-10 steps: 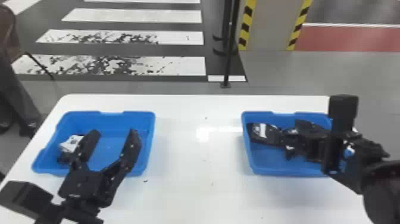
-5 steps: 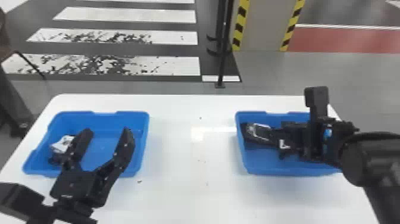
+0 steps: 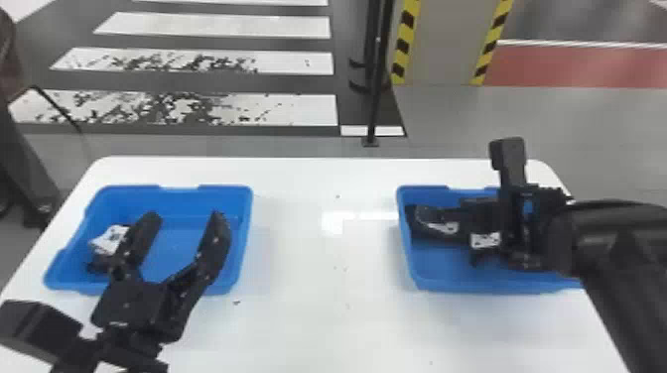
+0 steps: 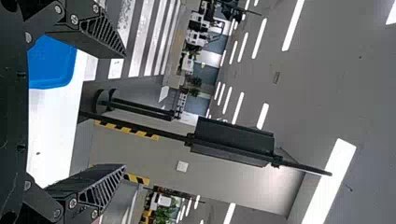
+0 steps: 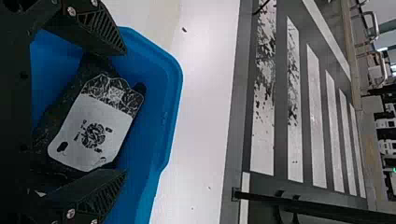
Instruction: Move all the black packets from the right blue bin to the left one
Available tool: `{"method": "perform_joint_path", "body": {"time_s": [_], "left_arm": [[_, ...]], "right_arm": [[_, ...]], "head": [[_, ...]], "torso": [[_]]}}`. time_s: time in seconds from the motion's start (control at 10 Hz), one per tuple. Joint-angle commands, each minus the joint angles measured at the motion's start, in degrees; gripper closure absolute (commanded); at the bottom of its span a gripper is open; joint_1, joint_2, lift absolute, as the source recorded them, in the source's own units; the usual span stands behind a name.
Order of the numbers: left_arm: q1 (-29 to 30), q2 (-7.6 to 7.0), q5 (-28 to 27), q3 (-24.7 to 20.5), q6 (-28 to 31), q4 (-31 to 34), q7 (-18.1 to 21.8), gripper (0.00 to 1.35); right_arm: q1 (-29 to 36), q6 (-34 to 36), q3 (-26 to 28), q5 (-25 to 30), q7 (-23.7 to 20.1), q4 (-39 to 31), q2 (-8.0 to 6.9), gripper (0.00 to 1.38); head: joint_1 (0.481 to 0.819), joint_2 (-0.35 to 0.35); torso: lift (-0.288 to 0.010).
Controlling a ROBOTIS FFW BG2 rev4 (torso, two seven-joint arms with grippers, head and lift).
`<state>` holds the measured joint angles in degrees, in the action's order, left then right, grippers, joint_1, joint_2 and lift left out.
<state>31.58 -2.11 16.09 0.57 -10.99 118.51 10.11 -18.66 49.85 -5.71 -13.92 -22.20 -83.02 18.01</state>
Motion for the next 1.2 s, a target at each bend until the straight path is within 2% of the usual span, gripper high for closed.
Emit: {"method": "perform_joint_path", "body": {"time_s": [0.0,0.2,0.3,0.6,0.9,1.1], "left_arm": [[-0.1,0.00,0.1,0.0,-0.3,0.0,0.0,0.22],[-0.1,0.09,0.3,0.0,-0.4,-0.2,0.0,0.22],[-0.2,0.09,0.4,0.1,-0.3,-0.5,0.0,0.22],[-0.9,0.09,0.6,0.7,-0.4,-1.2,0.4,0.22],[-1.5,0.17,0.9,0.7,-0.8,-1.9,0.4,0.22],[-1.5,0.17,1.1,0.7,-1.1,-2.1,0.6,0.22]], "right_arm": [[-1.0,0.1,-0.2,0.0,0.1,2.8,0.10,0.13],[-1.4,0.8,-0.1,1.2,0.2,3.9,0.10,0.13],[-3.0,-0.2,-0.2,2.0,0.2,6.6,0.28,0.13],[-9.0,-6.1,-1.0,2.3,-2.1,19.0,0.54,0.16],[-10.3,-6.4,-2.6,1.4,-3.6,22.6,0.54,0.53],[-9.9,-9.6,-4.0,-2.1,-3.8,22.5,0.45,1.08]], "head": [[0.695,-0.041],[0.695,-0.047],[0.695,-0.052],[0.695,-0.079],[0.695,-0.094],[0.695,-0.086]], "torso": [[-0.140],[-0.140],[-0.140],[-0.140],[-0.140],[-0.140]]}}
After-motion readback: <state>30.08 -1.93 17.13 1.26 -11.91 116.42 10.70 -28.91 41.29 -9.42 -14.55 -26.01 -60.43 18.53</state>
